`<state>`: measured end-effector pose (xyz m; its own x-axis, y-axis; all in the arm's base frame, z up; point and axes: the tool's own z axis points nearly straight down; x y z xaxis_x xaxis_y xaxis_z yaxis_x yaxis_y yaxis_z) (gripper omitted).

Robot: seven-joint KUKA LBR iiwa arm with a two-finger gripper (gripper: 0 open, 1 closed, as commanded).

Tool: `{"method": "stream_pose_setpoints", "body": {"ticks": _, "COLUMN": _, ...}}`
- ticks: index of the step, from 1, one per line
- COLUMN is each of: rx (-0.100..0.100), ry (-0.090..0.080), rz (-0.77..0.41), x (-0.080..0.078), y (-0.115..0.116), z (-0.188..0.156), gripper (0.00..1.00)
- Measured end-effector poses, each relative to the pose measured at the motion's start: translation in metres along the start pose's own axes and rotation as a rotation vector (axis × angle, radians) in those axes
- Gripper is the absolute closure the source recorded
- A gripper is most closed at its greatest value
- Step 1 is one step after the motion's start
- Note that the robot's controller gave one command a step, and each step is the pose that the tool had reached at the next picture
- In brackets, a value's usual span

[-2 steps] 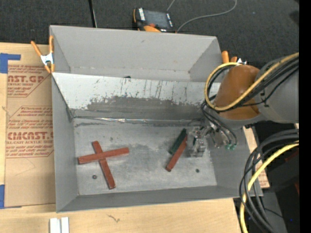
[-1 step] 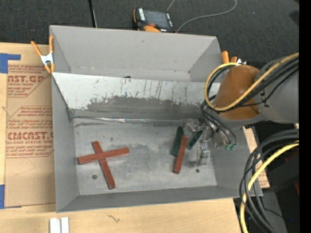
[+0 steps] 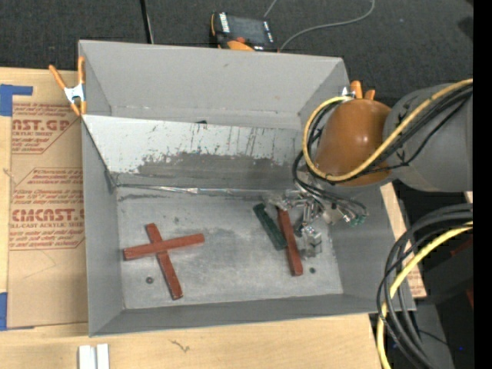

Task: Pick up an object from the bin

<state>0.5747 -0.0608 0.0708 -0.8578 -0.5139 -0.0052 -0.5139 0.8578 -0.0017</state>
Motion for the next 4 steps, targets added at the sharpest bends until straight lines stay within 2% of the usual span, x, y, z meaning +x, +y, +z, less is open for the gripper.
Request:
{"method": "stream_pose_setpoints", "body": {"ticks": 1, "rx": -0.004, "ry": 0.003, "rz": -0.089, "x": 0.011, "y": 0.057, "z": 0.0, "gripper": 0.0}}
{"method": "stream_pose_setpoints", "body": {"ticks": 2, "rx": 0.0, "ry": 0.001, "rz": -0.086, "x": 0.01, "y": 0.054, "z": 0.0, "gripper": 1.0}}
{"method": "stream_pose_setpoints", "body": {"ticks": 3, "rx": -0.002, "ry": 0.003, "rz": -0.094, "x": -0.008, "y": 0.027, "z": 0.0, "gripper": 1.0}}
{"method": "stream_pose_setpoints", "body": {"ticks": 4, "rx": 0.003, "ry": -0.003, "rz": -0.13, "x": 0.0, "y": 0.052, "z": -0.142, "gripper": 1.0}}
